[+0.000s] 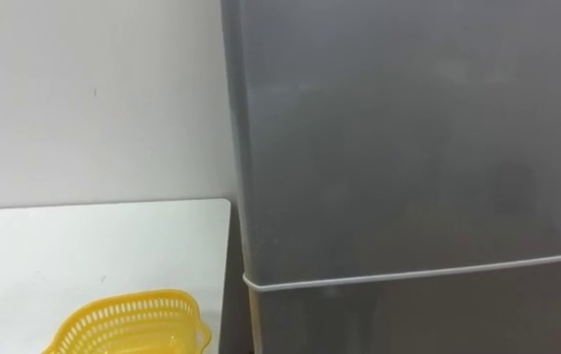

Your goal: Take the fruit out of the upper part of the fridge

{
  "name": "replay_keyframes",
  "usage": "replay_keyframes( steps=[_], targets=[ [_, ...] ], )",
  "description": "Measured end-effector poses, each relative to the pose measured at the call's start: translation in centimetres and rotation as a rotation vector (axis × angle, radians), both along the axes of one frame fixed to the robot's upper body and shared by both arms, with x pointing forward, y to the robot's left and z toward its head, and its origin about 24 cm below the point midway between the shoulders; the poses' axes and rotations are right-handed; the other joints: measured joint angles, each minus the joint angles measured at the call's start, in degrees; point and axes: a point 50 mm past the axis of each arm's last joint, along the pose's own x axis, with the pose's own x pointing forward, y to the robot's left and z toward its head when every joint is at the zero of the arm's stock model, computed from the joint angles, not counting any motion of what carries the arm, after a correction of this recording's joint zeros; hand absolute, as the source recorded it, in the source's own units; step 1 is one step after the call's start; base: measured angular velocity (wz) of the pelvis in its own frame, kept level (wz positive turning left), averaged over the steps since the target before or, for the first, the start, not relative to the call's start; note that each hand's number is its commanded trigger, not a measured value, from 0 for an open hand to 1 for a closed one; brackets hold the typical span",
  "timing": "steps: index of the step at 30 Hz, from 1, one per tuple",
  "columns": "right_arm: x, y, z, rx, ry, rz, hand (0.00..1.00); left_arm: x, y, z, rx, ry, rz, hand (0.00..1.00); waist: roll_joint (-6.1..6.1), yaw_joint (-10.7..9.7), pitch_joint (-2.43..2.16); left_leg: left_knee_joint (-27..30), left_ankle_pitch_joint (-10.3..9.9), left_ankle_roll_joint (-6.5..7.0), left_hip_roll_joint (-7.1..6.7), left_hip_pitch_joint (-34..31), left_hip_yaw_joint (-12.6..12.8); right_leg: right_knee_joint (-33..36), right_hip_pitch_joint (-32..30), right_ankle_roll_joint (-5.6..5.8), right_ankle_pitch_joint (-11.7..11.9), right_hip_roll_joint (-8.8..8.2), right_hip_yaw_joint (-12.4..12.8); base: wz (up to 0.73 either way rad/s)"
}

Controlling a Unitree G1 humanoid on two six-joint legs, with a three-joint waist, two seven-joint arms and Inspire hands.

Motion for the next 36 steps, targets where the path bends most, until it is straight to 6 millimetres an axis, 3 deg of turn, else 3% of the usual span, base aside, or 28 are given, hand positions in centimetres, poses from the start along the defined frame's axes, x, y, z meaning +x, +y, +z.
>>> replay_keyframes(
  steps=[5,6,11,15,22,28,36],
  targets=[
    [0.0,0.1,0.0,0.024,0.011,0.002,0.00,1.0,-1.0,1.8,0.097,-0.049,-0.135,0.00,0.38,-0.75,-0.03,0.03,0.00,0.00,0.04,-0.09,0.03,0.07,-0.13,-0.01,0.00,-0.02,-0.03,0.00],
    [0.0,0.1,0.0,0.028,0.017,0.002,0.00,1.4,-1.4,2.1,0.120,-0.055,-0.186,0.00,0.11,-0.85,-0.23,0.04,0.00,0.00,0.02,-0.20,0.04,0.15,-0.14,-0.01,0.00,-0.08,-0.05,0.00],
    [0.6,-0.1,0.0,0.030,0.014,0.011,0.00,2.7,-3.9,2.4,0.175,-0.045,-0.464,0.00,0.25,-1.70,-0.26,0.14,0.01,0.01,-0.02,-0.80,0.21,0.25,-0.79,0.00,0.00,-0.14,-0.02,0.00],
    [1.2,-0.6,0.0,0.024,0.016,0.014,0.00,3.6,-5.9,2.7,0.210,-0.044,-0.684,0.00,0.63,-3.62,-0.23,0.29,0.02,0.01,-0.07,-0.95,0.26,0.13,-0.95,0.02,-0.01,-0.18,0.02,0.00],
    [1.5,-1.1,0.2,0.020,0.023,0.019,0.00,5.0,-8.3,4.2,0.322,-0.091,-0.973,0.00,1.24,-4.12,-0.40,0.28,0.03,-0.01,0.04,-1.33,1.42,0.17,-2.05,0.02,0.02,0.23,1.67,-0.11],
    [1.9,-1.7,0.3,0.017,0.030,0.027,0.00,5.4,-10.5,4.1,0.440,-0.043,-1.208,0.00,1.54,-5.26,-0.38,0.26,0.04,-0.02,0.16,-1.00,1.89,0.11,-1.68,0.03,0.03,-0.03,1.34,-0.01],
    [2.5,-2.4,0.6,-0.003,0.049,0.054,0.00,5.2,-11.4,3.8,0.472,-0.037,-1.408,0.00,2.24,-5.39,-0.27,0.45,0.03,-0.01,0.01,-1.80,1.94,-0.24,-2.02,0.23,0.22,-0.18,1.34,0.04]
  ],
)
